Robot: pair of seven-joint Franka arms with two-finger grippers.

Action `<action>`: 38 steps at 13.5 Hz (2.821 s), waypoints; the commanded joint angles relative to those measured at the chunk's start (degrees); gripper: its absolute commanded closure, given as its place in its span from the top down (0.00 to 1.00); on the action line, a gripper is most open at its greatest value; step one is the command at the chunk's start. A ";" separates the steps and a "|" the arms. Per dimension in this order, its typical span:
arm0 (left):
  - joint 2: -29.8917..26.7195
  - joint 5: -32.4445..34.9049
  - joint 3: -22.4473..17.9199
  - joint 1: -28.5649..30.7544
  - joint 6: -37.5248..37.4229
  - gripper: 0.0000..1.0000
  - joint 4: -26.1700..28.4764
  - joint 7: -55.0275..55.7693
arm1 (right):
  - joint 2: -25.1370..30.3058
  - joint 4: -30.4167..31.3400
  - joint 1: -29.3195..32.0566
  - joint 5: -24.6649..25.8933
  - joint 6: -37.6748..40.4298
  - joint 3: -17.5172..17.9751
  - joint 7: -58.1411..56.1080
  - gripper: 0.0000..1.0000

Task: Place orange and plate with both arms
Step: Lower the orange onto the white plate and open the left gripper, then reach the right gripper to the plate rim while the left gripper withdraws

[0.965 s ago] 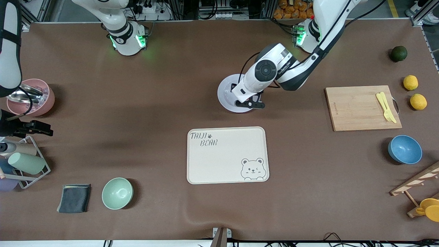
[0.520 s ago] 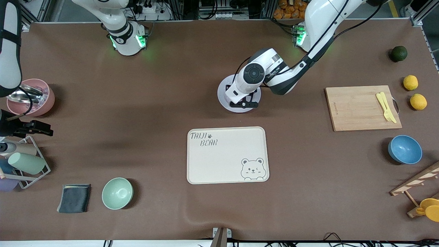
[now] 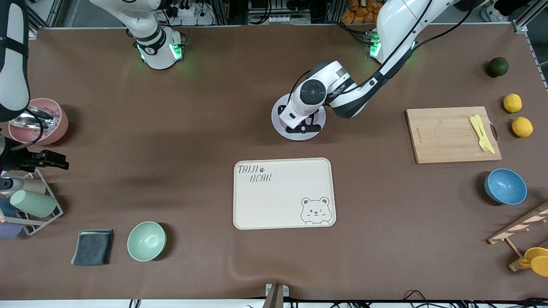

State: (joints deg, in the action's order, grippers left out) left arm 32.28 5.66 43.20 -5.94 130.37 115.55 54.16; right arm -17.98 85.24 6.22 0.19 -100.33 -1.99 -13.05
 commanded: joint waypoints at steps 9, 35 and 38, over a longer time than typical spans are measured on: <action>-4.42 7.52 -4.17 5.57 -15.22 1.00 -18.76 -0.18 | -9.26 -0.42 -0.52 -10.87 3.47 0.50 -6.45 1.00; -35.88 -4.52 -41.17 -1.88 -44.31 1.00 -20.45 -54.33 | -13.40 34.46 -39.69 -89.37 -23.50 0.59 -26.84 0.77; -36.68 -4.96 -40.74 -2.50 -46.00 1.00 -21.07 -54.25 | -13.40 37.18 -41.90 -94.47 -23.60 0.59 -32.18 0.71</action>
State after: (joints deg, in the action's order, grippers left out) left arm -3.50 2.13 2.90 -8.00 85.37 94.38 1.18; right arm -33.54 118.55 -35.36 -90.45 -124.00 -0.83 -40.32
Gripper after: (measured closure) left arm 0.000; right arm 0.251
